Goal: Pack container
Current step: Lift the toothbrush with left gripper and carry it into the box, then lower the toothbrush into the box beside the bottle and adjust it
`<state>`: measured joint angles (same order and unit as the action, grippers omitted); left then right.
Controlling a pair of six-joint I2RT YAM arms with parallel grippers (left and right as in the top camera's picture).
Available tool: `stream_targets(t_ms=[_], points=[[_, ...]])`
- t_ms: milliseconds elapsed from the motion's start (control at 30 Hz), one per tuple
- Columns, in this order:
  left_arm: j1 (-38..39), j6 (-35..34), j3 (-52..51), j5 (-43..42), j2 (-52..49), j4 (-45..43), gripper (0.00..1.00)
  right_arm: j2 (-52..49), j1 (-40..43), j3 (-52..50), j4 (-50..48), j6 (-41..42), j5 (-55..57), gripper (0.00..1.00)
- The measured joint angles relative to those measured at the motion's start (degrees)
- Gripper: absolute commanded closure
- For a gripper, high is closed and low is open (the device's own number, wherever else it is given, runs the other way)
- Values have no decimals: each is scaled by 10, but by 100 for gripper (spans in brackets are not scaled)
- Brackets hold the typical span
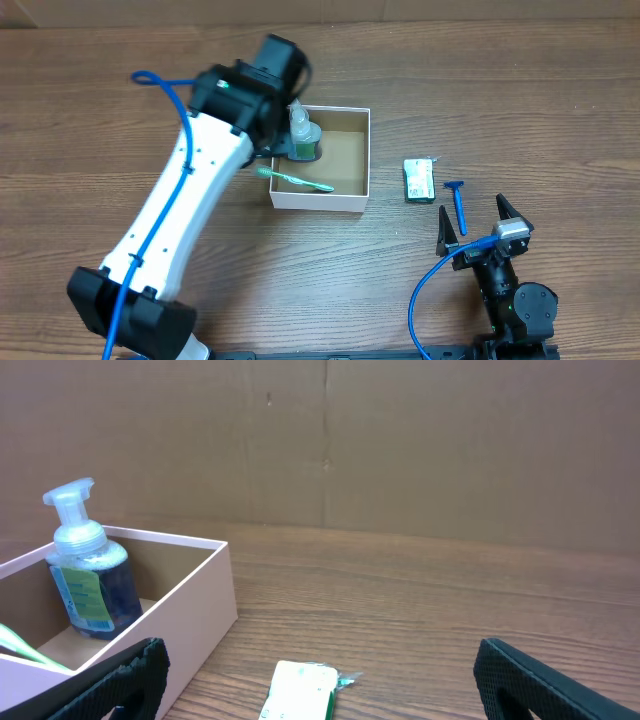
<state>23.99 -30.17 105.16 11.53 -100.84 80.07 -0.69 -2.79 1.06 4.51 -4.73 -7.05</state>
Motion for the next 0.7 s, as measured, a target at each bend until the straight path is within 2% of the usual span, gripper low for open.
stream_targets(t_ms=[67, 167, 367, 700], points=[[-33, 0, -22, -45, 0, -22, 16, 0, 0, 0, 0, 0, 0, 0], [-76, 13, -98, -140, -1, -94, 17, 0, 0, 0, -1, 0, 0, 0], [-81, 30, -209, -229, -2, -199, 17, 0, 0, 0, 0, 0, 0, 0], [-91, 31, -250, -264, -2, -238, 18, 0, 0, 0, 0, 0, 0, 0]])
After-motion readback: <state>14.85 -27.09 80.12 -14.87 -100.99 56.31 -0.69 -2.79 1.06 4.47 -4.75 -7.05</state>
